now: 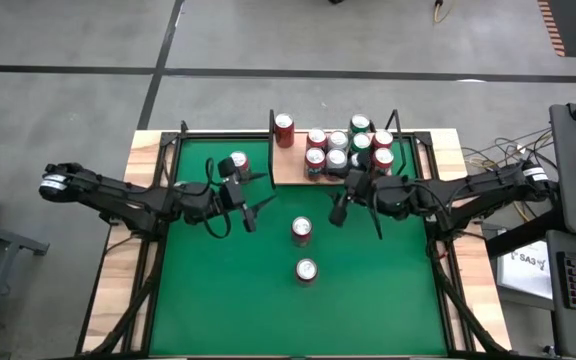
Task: Place canned beverage on shelf
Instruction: Adjust the green soda cans
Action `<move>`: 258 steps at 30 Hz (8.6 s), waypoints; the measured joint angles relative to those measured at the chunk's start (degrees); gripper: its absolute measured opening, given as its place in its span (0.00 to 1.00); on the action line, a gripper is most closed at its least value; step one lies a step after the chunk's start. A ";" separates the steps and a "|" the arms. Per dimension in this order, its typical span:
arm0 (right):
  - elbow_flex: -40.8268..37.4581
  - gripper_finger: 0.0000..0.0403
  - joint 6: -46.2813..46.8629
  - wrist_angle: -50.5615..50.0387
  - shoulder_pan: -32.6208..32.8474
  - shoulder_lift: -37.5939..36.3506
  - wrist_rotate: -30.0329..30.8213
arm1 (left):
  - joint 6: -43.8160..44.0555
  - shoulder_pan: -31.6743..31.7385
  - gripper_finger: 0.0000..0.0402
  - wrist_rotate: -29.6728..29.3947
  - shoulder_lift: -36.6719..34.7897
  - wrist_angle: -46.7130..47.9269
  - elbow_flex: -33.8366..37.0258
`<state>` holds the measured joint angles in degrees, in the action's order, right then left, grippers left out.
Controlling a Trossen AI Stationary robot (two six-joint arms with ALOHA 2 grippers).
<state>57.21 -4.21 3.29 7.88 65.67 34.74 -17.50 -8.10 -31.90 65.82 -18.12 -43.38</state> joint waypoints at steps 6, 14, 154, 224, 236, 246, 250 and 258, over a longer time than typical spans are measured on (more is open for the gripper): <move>0.47 0.18 -3.08 -0.11 -0.38 0.00 13.48 | 0.39 0.00 0.55 -0.07 0.00 0.67 0.00; 0.59 0.02 2.76 -7.07 -3.08 -0.11 14.67 | -1.44 0.07 0.52 -0.11 0.00 0.69 0.00; 17.05 0.02 32.48 -50.49 -34.39 11.08 0.04 | -1.29 0.04 0.52 -0.22 2.80 -0.26 0.00; 9.20 0.02 37.37 -47.85 -36.25 12.00 -2.20 | -1.97 0.04 0.52 -0.28 2.80 -0.25 0.00; 9.02 0.02 36.59 -48.22 -36.24 11.08 -0.99 | -1.97 0.06 0.52 -0.28 2.80 -0.23 0.00; 8.99 0.02 36.56 -48.18 -34.06 6.20 -1.28 | -1.93 0.07 0.52 -0.28 2.80 -0.25 0.00; 9.01 0.02 36.26 -48.15 -31.15 4.19 -3.74 | -1.63 0.07 0.52 -0.28 2.80 -0.23 0.00; 9.03 0.02 36.27 -50.00 -24.62 3.39 -9.59 | -1.53 0.07 0.52 -0.26 2.80 -0.23 0.00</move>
<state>66.24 32.06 -46.71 -16.75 69.06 25.15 -19.02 -8.03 -32.17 68.62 -18.35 -43.38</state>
